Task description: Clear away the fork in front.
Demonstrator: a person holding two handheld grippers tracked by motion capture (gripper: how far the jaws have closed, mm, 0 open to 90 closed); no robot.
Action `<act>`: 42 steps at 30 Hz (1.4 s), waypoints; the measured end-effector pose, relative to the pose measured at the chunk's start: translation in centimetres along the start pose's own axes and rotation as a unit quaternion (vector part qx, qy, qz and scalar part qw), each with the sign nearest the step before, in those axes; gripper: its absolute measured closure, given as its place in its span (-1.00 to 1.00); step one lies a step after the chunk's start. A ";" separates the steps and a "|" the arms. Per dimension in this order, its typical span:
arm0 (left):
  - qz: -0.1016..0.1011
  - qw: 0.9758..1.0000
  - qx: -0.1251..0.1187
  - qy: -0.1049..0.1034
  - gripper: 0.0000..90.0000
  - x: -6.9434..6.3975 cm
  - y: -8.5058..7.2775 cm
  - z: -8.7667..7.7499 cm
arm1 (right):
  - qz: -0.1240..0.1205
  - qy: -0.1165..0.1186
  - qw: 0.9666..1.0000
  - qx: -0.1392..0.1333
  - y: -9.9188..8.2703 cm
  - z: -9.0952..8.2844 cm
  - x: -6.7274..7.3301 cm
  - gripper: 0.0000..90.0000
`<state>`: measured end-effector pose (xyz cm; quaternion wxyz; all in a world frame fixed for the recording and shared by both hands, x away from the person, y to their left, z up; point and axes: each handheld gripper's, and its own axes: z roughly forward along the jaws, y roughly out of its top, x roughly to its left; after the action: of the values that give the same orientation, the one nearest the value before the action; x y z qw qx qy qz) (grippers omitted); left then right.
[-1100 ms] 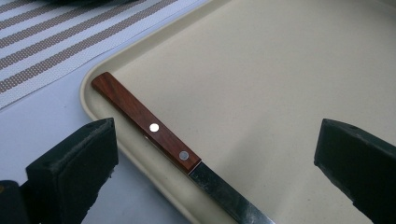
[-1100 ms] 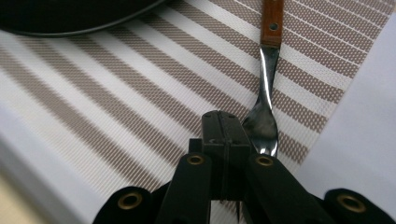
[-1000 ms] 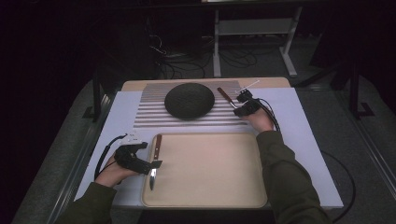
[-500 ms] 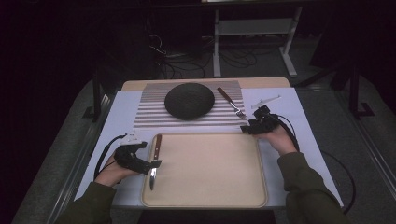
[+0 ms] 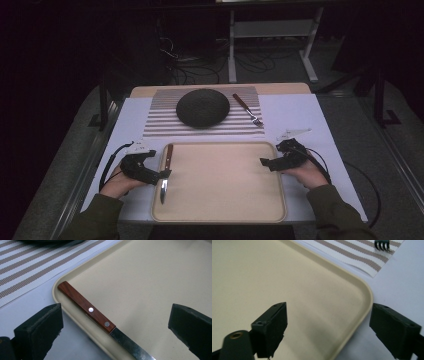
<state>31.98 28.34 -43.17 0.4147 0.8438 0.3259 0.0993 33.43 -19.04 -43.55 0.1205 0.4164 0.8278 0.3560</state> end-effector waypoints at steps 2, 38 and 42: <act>0.001 1.000 0.001 -0.001 -1.00 0.1 0.0 0.0 | 0.003 0.000 1.000 -0.003 -0.7 -0.3 0.3 -0.72; 0.010 1.000 -0.014 -0.005 -1.00 0.2 -0.3 -0.2 | -0.001 -0.001 1.000 -0.005 -1.0 -1.2 0.5 -1.00; 0.009 1.000 -0.013 -0.003 -1.00 0.2 -0.4 -0.3 | -0.002 -0.003 1.000 0.002 0.1 -0.9 0.3 -1.00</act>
<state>31.87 28.79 -43.30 0.4261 0.8415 0.3151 0.1047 32.83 -19.22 -42.82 0.1231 0.4160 0.8293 0.3523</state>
